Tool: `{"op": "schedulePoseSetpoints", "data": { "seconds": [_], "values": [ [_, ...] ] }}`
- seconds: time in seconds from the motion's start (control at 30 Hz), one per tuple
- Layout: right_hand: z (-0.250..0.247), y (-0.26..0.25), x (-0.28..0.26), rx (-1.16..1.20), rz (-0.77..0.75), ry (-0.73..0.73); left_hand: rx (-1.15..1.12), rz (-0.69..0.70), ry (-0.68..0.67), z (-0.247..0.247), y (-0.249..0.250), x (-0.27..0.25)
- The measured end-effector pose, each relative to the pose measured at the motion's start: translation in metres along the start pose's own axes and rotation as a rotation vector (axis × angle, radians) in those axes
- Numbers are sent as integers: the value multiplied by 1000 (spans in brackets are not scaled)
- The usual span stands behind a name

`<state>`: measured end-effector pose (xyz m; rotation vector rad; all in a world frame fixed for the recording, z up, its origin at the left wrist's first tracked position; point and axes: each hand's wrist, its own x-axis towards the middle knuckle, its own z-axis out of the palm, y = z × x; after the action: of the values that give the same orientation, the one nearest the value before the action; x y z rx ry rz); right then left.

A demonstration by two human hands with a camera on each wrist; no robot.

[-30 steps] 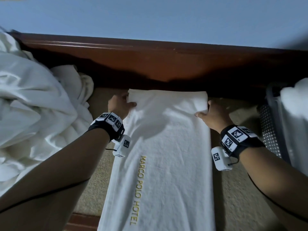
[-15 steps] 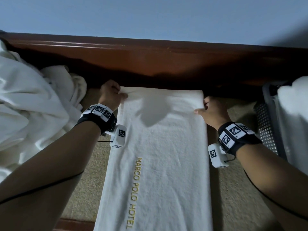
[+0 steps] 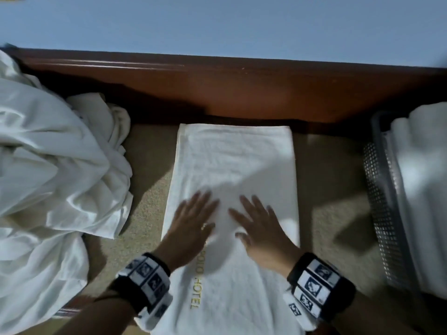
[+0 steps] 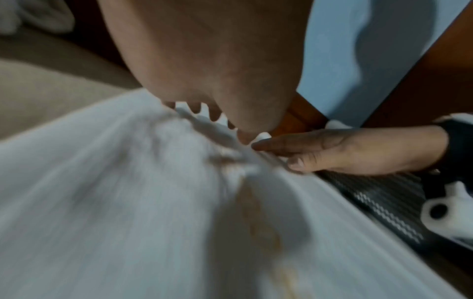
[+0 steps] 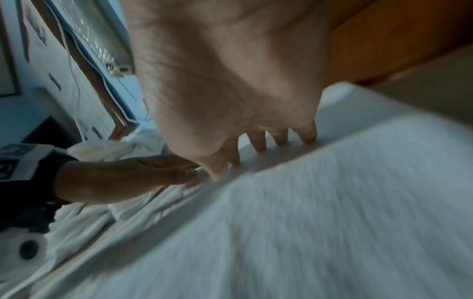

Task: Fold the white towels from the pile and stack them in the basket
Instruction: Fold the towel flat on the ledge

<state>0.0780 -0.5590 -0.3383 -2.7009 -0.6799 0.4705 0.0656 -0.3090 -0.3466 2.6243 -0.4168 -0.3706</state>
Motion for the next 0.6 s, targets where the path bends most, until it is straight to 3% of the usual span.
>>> {"op": "schedulePoseSetpoints", "data": {
  "seconds": [0.07,0.13,0.3,0.43,0.53,0.6],
  "values": [
    [11,7,-13,-75,14,-53,98,83,-24,11,-8,-18],
    [6,28,-21,-81,96,4,119,35,56,8,-20,-19],
    [-9,54,-36,52,440,104,13,-340,128,-1,-37,-9],
    [-24,41,-30,347,650,293,-287,-657,206,-26,-21,3],
    [-36,43,-12,636,880,276,-509,-867,119,-41,-22,18],
    [-38,52,-7,816,959,184,-647,-901,34,-50,-24,24]
  ]
}}
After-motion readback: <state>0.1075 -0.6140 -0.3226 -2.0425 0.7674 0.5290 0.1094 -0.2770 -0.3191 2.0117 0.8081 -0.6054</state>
